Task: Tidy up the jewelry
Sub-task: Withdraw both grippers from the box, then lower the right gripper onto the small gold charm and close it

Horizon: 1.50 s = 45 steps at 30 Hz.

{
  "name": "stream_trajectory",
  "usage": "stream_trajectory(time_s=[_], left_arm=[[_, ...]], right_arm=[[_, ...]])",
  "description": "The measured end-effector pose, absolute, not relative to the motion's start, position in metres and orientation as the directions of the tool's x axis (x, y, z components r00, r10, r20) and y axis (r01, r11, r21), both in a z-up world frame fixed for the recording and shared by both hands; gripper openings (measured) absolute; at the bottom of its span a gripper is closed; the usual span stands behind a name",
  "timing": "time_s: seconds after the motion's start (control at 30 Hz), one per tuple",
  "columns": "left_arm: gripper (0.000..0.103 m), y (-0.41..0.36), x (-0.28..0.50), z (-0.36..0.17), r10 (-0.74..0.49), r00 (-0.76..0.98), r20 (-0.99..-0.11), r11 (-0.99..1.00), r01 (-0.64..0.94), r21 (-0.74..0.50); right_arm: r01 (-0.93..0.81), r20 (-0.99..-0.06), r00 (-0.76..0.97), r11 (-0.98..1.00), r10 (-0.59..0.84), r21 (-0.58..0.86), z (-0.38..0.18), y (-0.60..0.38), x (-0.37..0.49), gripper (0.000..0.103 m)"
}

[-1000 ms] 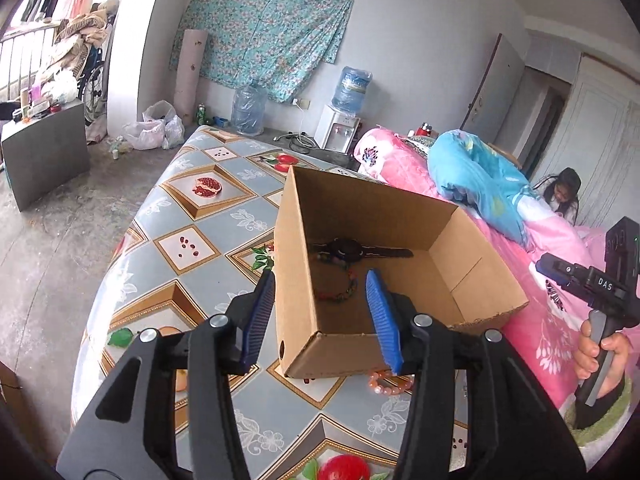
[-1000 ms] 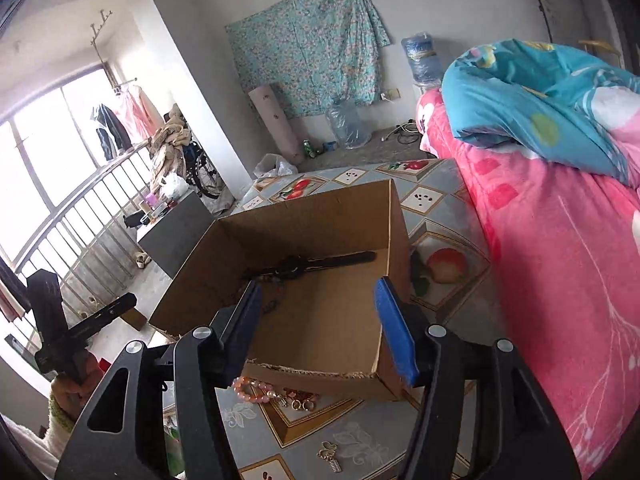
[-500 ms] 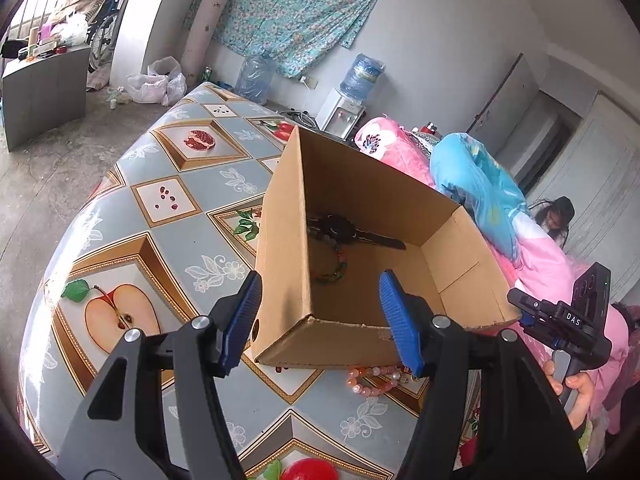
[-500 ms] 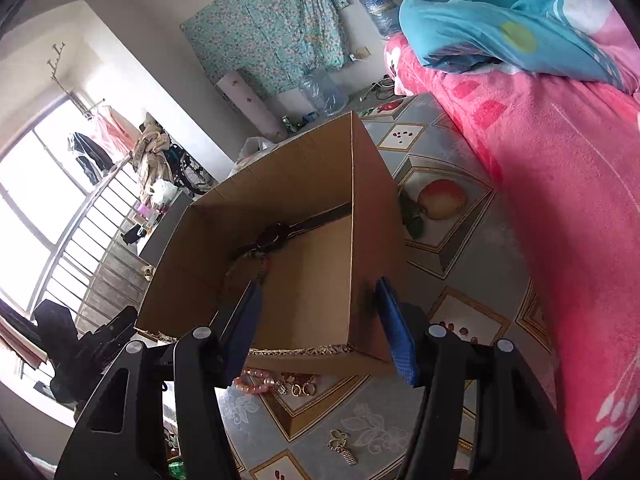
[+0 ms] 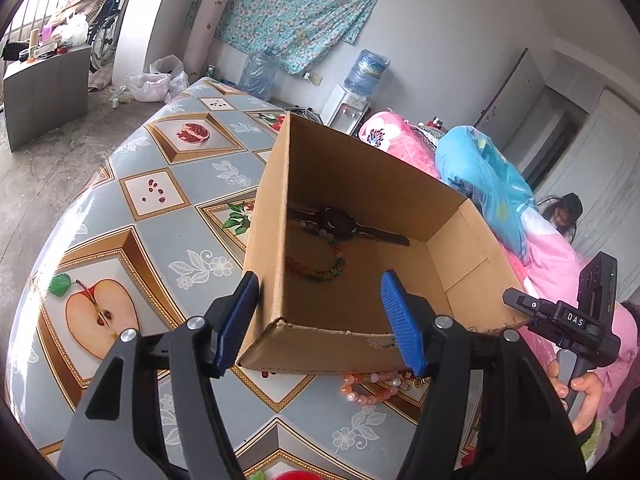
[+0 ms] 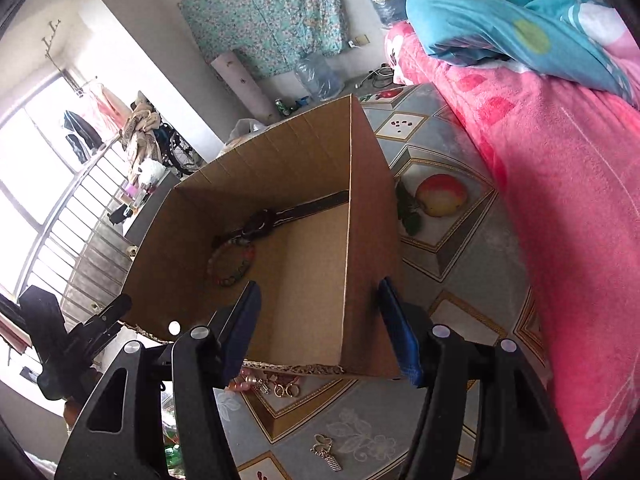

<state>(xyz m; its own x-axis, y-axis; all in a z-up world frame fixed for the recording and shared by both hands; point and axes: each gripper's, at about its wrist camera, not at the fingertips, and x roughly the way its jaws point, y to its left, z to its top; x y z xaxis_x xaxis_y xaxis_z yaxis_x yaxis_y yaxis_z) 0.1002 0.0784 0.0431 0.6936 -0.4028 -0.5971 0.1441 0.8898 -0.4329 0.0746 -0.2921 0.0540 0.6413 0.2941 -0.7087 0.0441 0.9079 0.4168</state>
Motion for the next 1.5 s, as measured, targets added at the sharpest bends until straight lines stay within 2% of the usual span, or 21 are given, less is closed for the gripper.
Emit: stream_trajectory(time_s=[0.2,0.37,1.0,1.1,1.3,1.5], left_arm=[[0.061,0.076,0.101,0.046,-0.392,0.698,-0.6,0.892,0.13,-0.432],[0.061,0.069,0.101,0.054,-0.363,0.725,-0.585,0.912,0.149,-0.382],[0.061,0.072,0.106,0.042,-0.366,0.717,-0.594,0.908,0.135,-0.397],[0.061,0.08,0.097,0.045,-0.382,0.73,-0.566,0.897,0.147,-0.416],[0.065,0.095,0.061,0.063,-0.381,0.784,-0.489,0.906,0.212,-0.366],[0.066,0.101,0.025,0.069,-0.397,0.785,-0.475,0.91,0.272,-0.312]], right_arm=[[0.039,-0.715,0.638,0.915,0.287,0.402,0.057,-0.291,0.079,0.06],[0.035,-0.714,0.641,0.919,0.28,0.392,0.064,-0.292,0.087,0.06],[0.023,-0.717,0.643,0.929,0.269,0.369,0.053,-0.289,0.098,0.06],[0.003,-0.696,0.669,0.935,0.262,0.355,0.061,-0.289,0.087,0.06],[-0.021,-0.637,0.738,0.951,0.224,0.309,0.082,-0.299,0.035,0.06],[-0.063,-0.677,0.699,0.962,0.233,0.266,0.071,-0.293,-0.016,0.06]])
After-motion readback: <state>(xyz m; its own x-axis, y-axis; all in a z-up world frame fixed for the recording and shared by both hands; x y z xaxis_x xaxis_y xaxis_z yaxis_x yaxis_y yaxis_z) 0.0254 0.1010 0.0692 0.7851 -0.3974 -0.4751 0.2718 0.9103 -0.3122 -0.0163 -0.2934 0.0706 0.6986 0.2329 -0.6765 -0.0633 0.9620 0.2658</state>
